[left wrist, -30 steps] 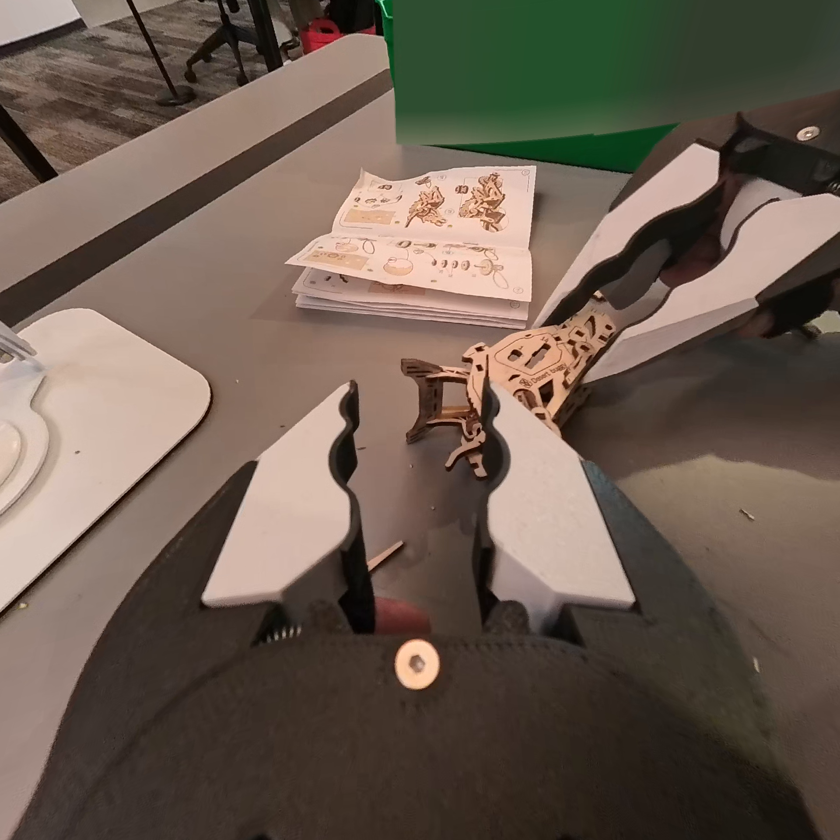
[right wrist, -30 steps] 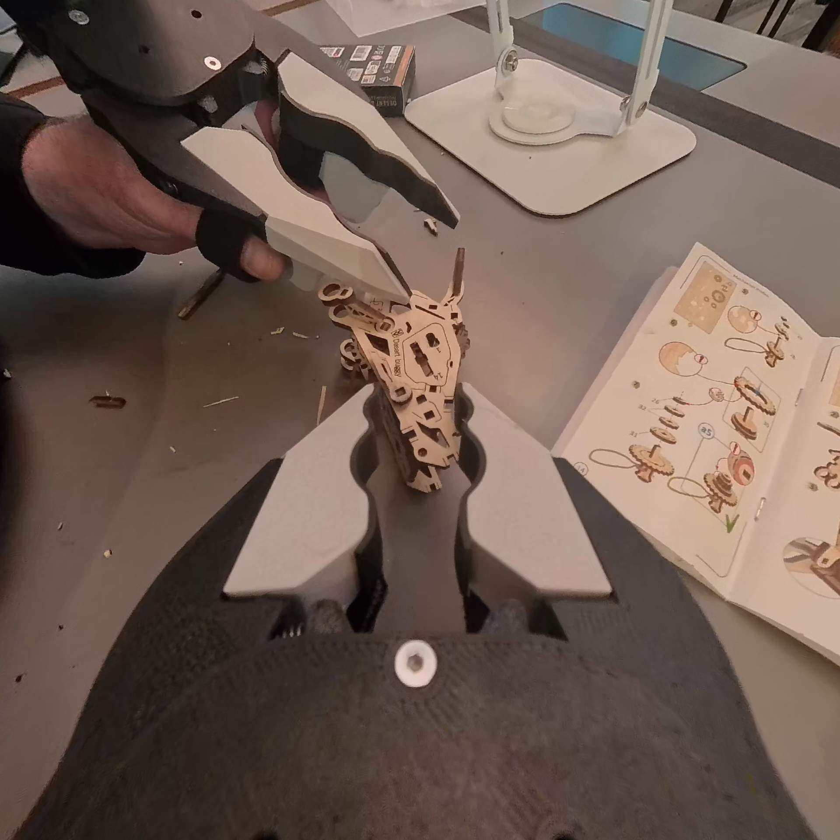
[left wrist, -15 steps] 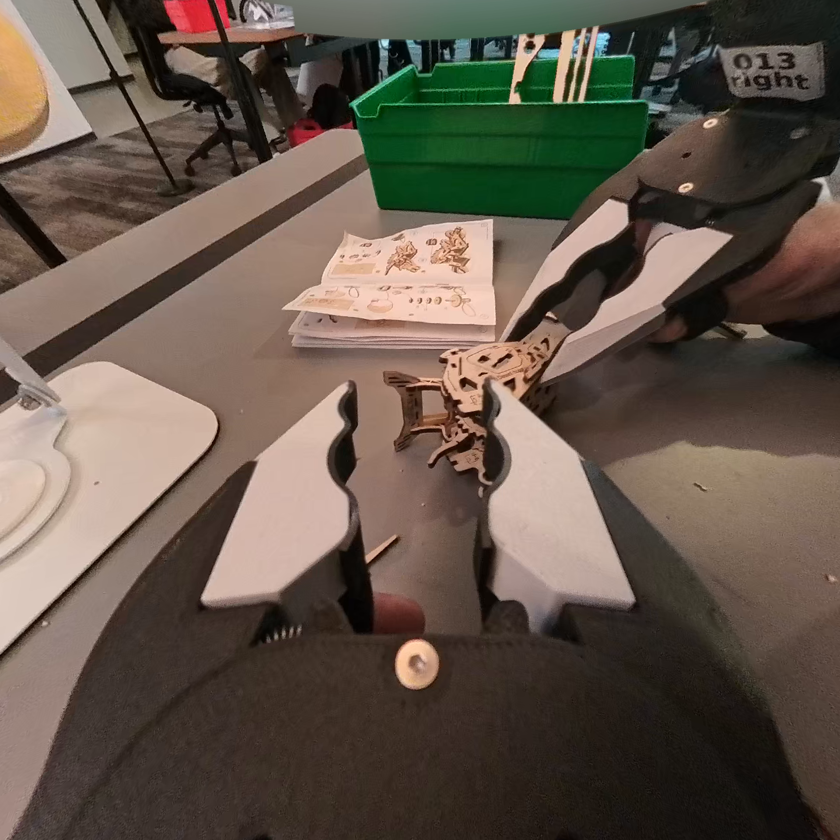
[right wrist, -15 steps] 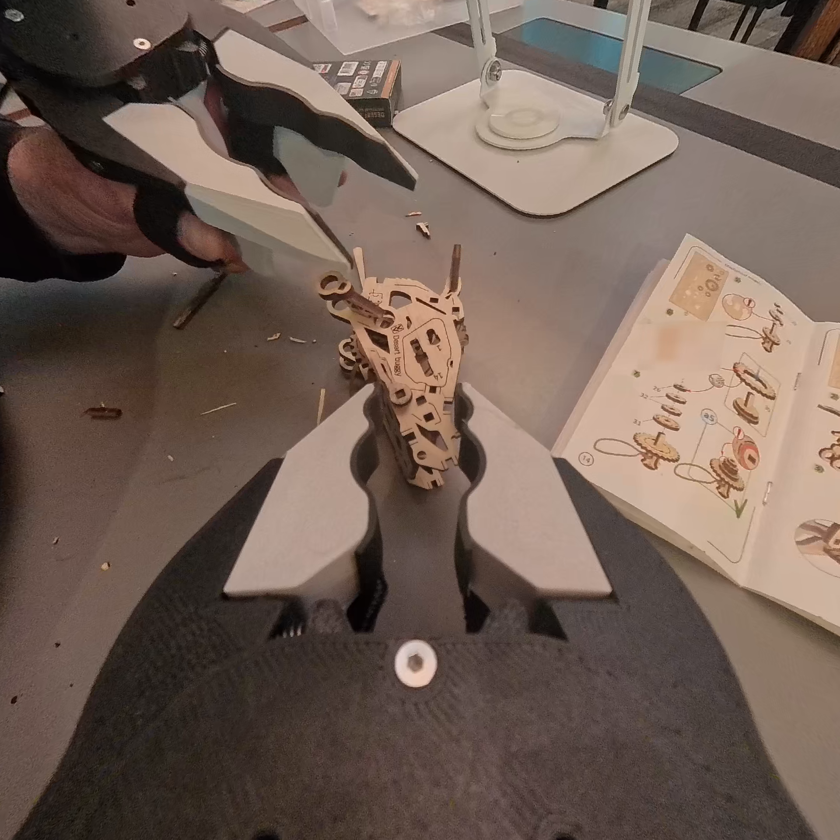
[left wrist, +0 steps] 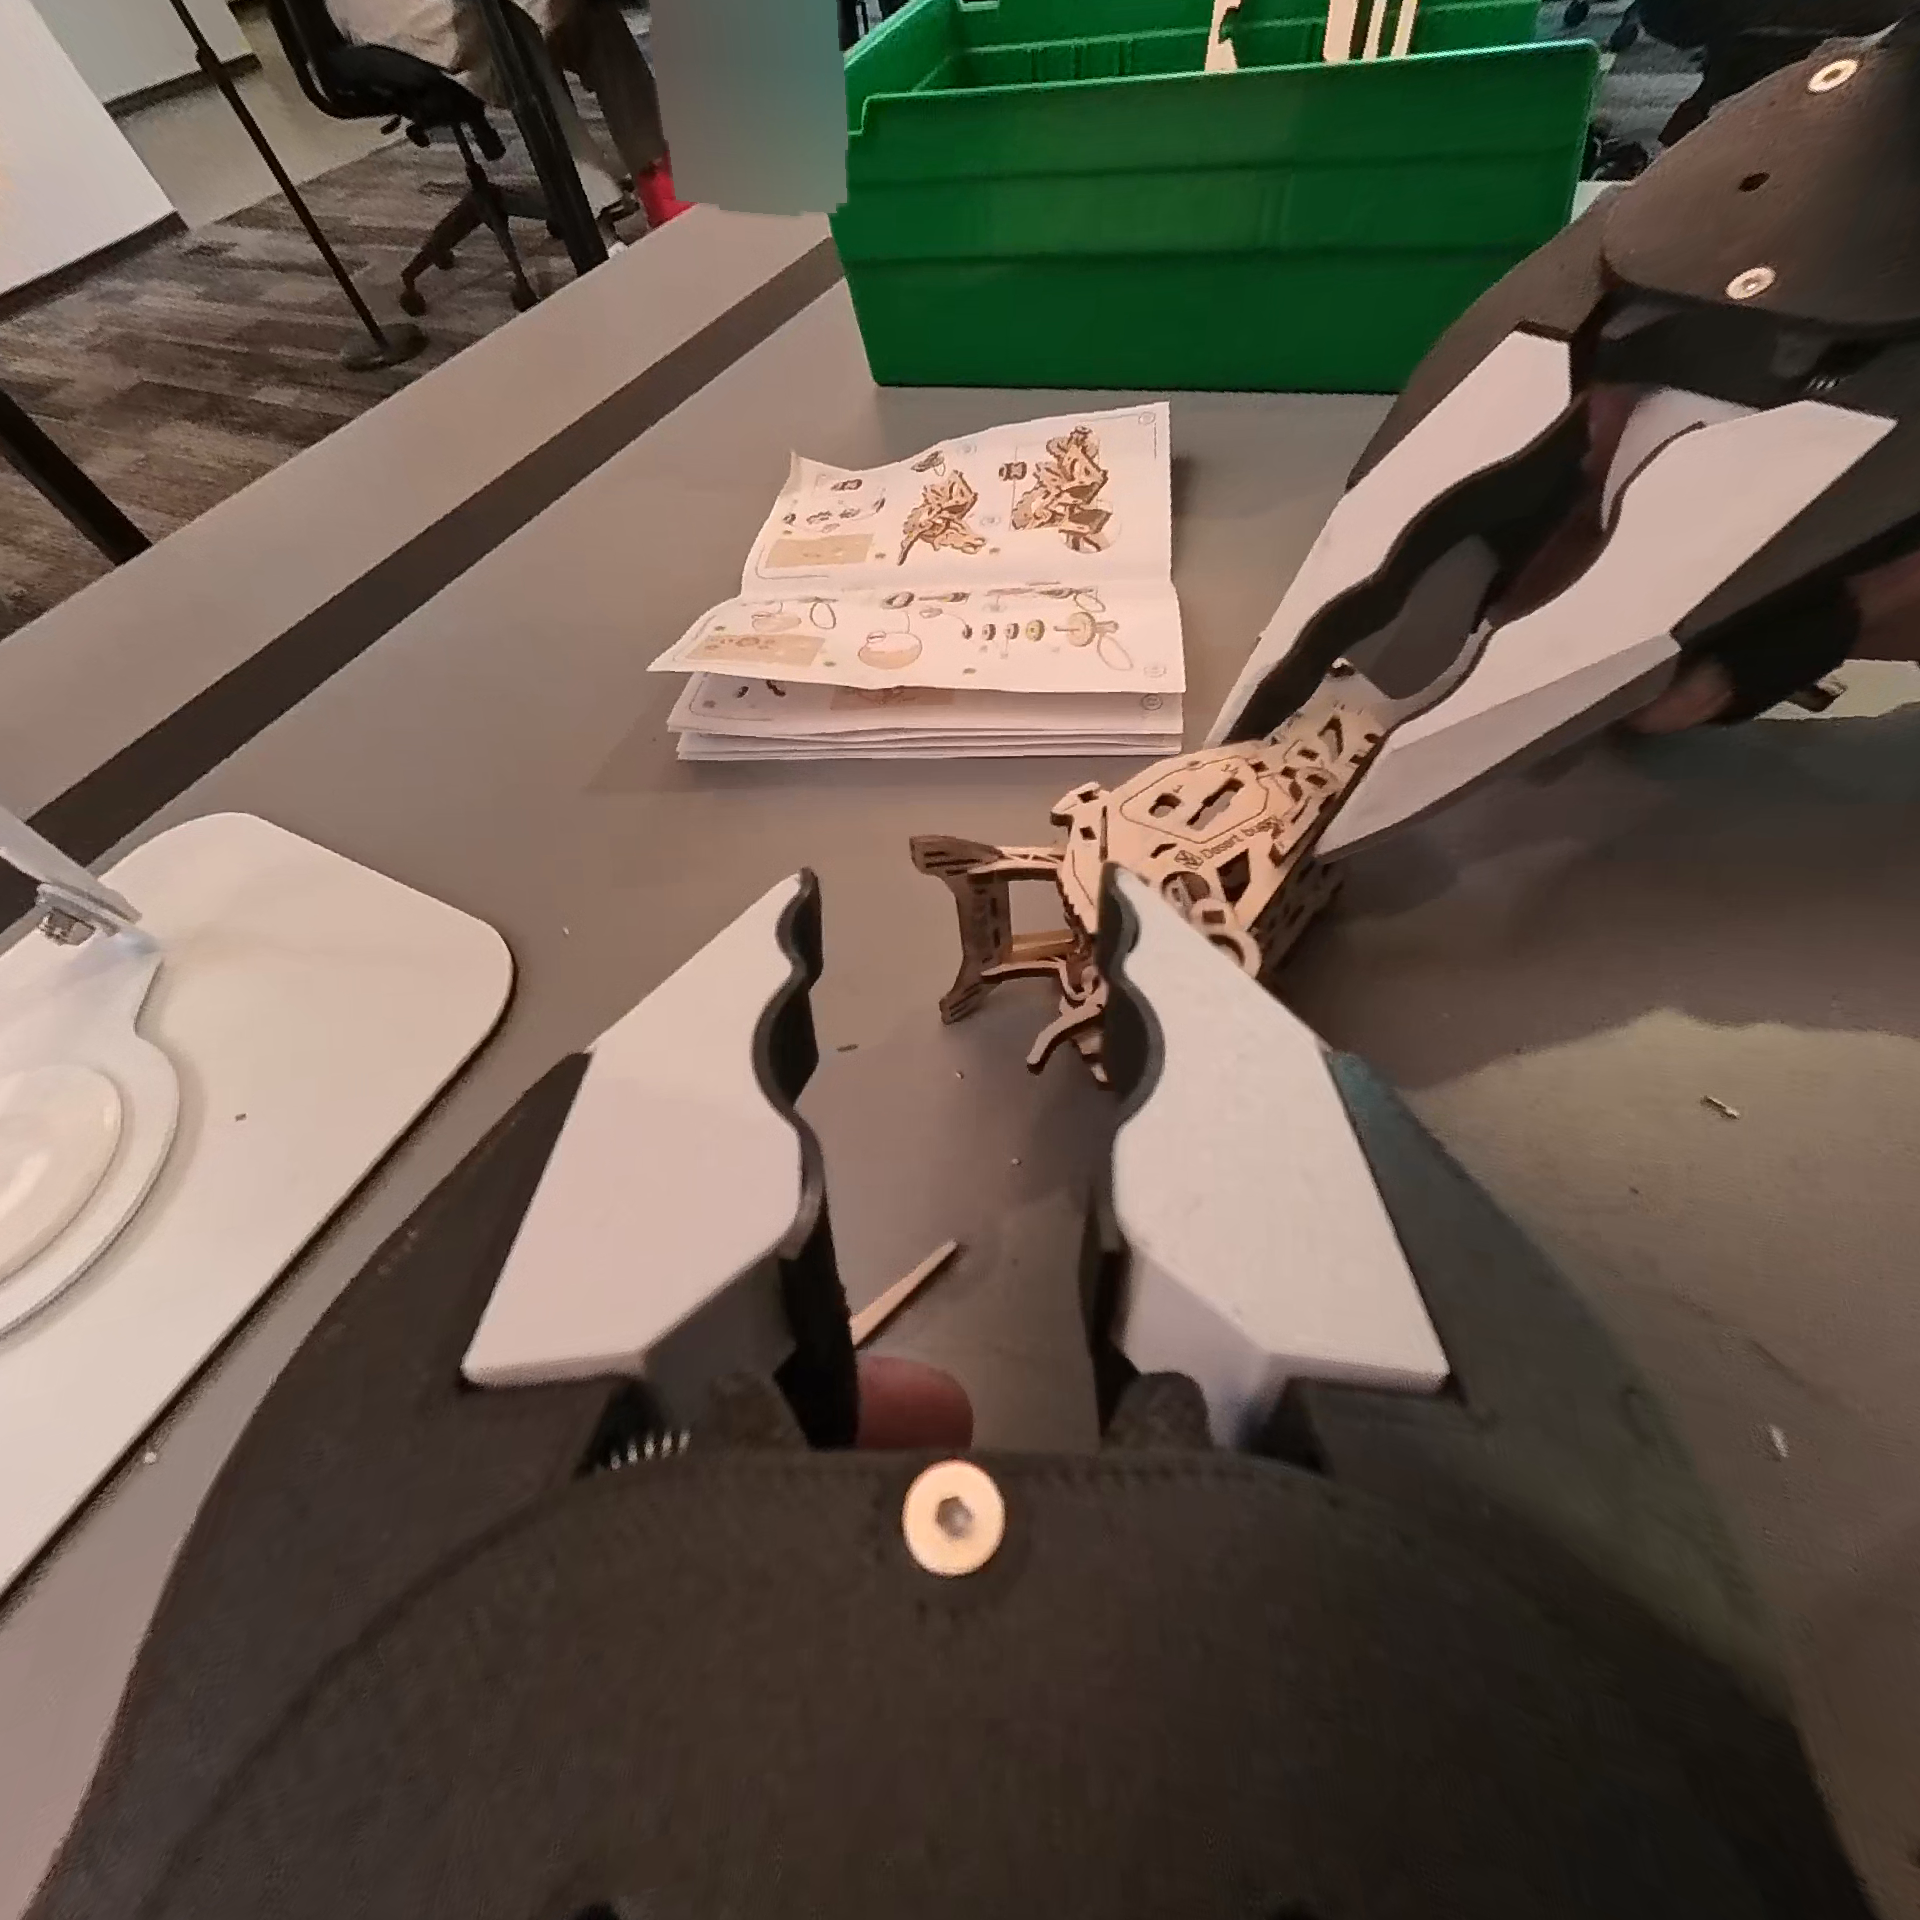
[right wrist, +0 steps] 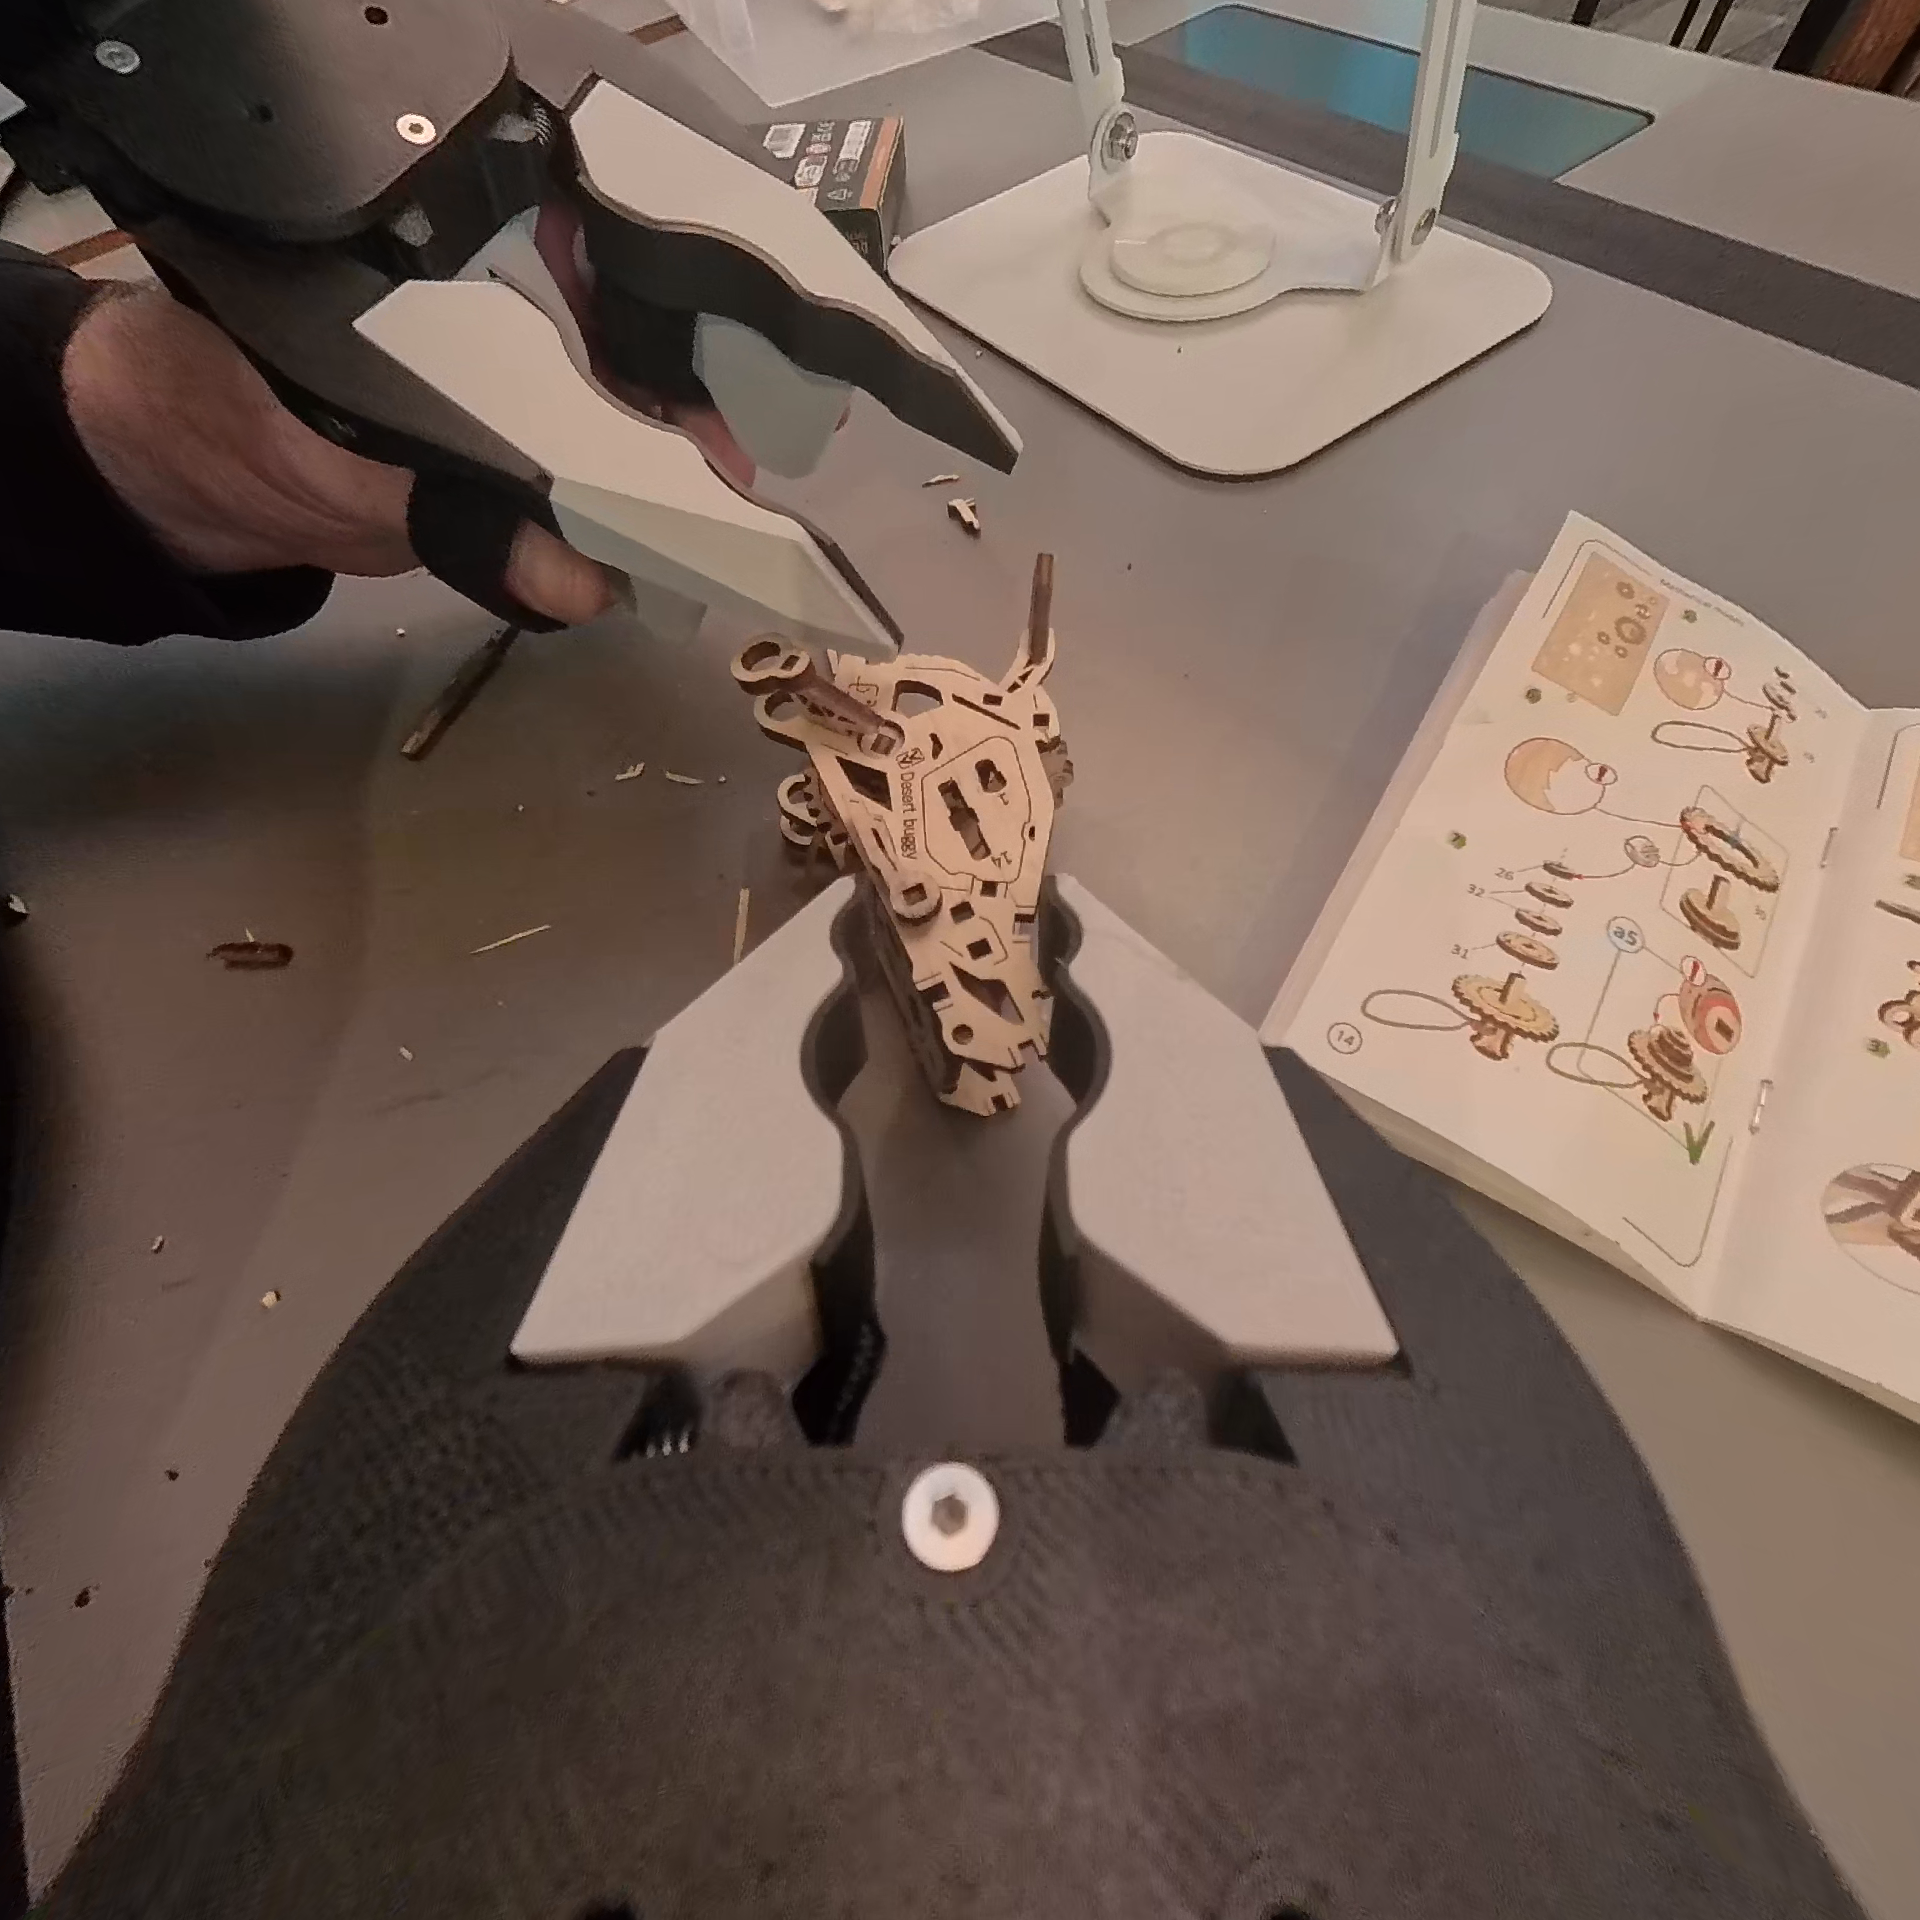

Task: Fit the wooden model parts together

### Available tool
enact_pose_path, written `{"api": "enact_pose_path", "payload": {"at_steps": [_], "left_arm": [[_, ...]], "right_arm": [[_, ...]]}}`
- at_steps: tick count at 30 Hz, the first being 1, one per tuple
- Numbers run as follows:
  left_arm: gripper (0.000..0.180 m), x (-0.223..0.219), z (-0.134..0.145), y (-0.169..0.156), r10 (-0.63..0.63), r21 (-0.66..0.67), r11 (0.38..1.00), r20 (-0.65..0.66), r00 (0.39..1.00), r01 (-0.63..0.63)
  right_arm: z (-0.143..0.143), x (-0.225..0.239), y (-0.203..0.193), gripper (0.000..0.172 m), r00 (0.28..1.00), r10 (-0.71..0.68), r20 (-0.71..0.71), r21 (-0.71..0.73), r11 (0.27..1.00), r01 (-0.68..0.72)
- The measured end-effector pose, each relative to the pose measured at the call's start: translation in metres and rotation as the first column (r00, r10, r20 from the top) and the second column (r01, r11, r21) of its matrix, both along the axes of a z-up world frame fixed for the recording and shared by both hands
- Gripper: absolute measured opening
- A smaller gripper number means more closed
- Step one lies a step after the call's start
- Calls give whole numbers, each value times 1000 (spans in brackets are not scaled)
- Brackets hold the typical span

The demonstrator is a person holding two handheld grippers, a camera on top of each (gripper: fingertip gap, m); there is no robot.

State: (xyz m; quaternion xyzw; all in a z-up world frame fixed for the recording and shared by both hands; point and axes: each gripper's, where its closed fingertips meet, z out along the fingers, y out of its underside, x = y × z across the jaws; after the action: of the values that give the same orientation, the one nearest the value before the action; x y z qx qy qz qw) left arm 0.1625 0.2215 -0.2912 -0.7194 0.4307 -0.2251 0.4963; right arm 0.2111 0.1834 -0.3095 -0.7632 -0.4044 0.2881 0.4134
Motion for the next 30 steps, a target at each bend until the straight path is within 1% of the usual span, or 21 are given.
{"api": "enact_pose_path", "payload": {"at_steps": [16,18,21,24,26,28,30], "left_arm": [[53,4,-4,6,-2,10,1000,-50,999,3],[53,4,-4,6,-3,8,1000,-55,998,3],[54,4,-4,7,-4,10,1000,-60,998,4],[53,4,-4,6,-5,12,1000,-66,998,5],[53,4,-4,6,-5,13,1000,-68,998,6],[53,5,-4,6,-5,15,1000,-73,997,6],[53,5,-4,6,-5,20,1000,-79,997,7]], "right_arm": [[-4,0,-2,28,999,-12,36,-24,1000,13],[-2,1,-2,31,999,-9,37,-20,1000,10],[2,2,-2,34,999,1,48,12,1000,-2],[10,2,-2,36,996,18,85,95,995,-26],[12,-2,-5,36,991,51,123,146,987,-69],[10,-7,-6,32,984,68,165,192,976,-100],[4,-11,-6,31,975,75,207,205,972,-118]]}}
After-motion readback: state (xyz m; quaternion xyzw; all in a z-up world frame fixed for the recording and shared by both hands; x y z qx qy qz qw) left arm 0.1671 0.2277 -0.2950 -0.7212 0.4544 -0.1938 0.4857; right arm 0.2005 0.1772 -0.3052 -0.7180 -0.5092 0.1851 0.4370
